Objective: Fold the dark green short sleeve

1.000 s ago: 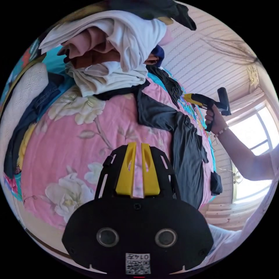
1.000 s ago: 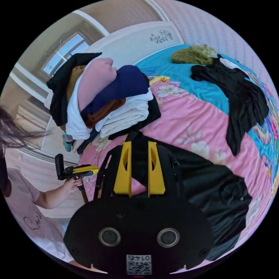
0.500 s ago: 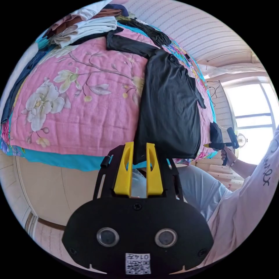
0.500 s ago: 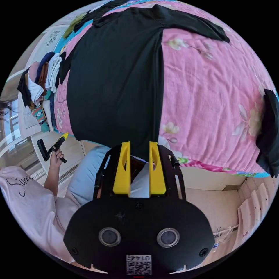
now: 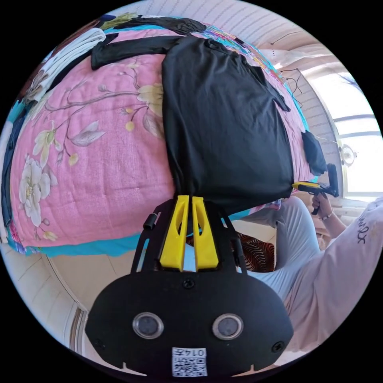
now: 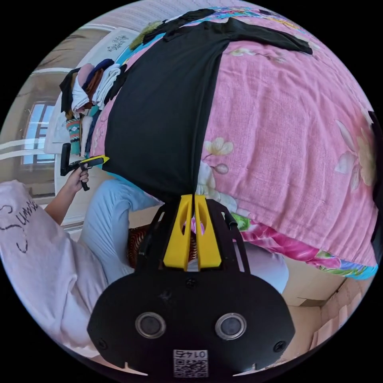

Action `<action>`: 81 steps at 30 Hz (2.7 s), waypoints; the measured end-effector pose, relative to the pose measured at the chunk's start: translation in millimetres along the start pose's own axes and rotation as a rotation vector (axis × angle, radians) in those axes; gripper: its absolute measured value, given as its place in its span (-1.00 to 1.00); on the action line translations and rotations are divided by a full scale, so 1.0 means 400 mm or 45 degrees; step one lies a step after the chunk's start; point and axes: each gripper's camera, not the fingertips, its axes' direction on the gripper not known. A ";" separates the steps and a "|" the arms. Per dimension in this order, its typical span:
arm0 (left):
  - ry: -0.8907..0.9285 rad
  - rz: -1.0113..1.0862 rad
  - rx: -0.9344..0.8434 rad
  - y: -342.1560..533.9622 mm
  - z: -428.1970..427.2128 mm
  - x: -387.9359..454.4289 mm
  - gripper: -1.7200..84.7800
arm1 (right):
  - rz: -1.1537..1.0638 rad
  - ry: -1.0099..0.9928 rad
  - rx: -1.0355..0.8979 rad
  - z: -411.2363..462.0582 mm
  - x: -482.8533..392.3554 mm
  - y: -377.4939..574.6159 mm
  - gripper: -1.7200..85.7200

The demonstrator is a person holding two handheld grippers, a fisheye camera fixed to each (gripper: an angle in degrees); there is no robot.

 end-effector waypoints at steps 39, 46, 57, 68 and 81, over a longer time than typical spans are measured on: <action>-0.058 1.025 0.321 -0.934 0.596 0.948 -0.87 | 0.084 0.076 0.978 0.093 0.861 0.024 -0.70; -0.055 0.885 0.105 -1.139 0.902 1.077 -0.81 | 0.010 -0.080 0.830 0.150 0.966 -0.046 -0.92; -0.082 0.899 0.111 -1.172 1.029 1.024 -0.97 | 0.131 -0.037 0.940 0.132 1.029 -0.083 -0.78; 0.035 0.849 0.403 -1.000 0.723 0.794 -0.98 | -0.236 -0.086 1.161 0.062 0.949 -0.119 -0.96; 0.137 0.193 0.536 -0.663 0.642 0.198 -0.98 | -1.038 -0.257 0.769 0.071 0.646 -0.303 -0.85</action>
